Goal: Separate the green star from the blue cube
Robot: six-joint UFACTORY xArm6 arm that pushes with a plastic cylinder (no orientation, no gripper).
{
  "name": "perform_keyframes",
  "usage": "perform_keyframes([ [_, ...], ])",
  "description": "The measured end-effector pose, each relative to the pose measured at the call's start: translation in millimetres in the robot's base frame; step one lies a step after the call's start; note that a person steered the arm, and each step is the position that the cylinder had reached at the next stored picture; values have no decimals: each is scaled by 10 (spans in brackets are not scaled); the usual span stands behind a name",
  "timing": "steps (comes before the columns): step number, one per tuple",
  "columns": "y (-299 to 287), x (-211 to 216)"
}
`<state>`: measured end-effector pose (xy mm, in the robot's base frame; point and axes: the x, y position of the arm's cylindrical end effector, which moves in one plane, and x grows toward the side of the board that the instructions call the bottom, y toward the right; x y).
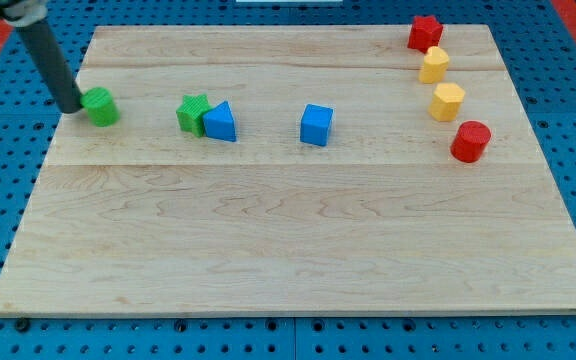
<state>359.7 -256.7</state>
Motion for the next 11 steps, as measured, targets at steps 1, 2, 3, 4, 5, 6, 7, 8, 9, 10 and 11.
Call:
perform_keyframes([
  [1,305,25],
  [2,330,52],
  [3,409,793],
  [4,1307,751],
  [5,1653,560],
  [6,1720,388],
  [7,1576,272],
  [8,1568,272],
  [9,1463,272],
  [10,1484,209],
  [11,1384,186],
])
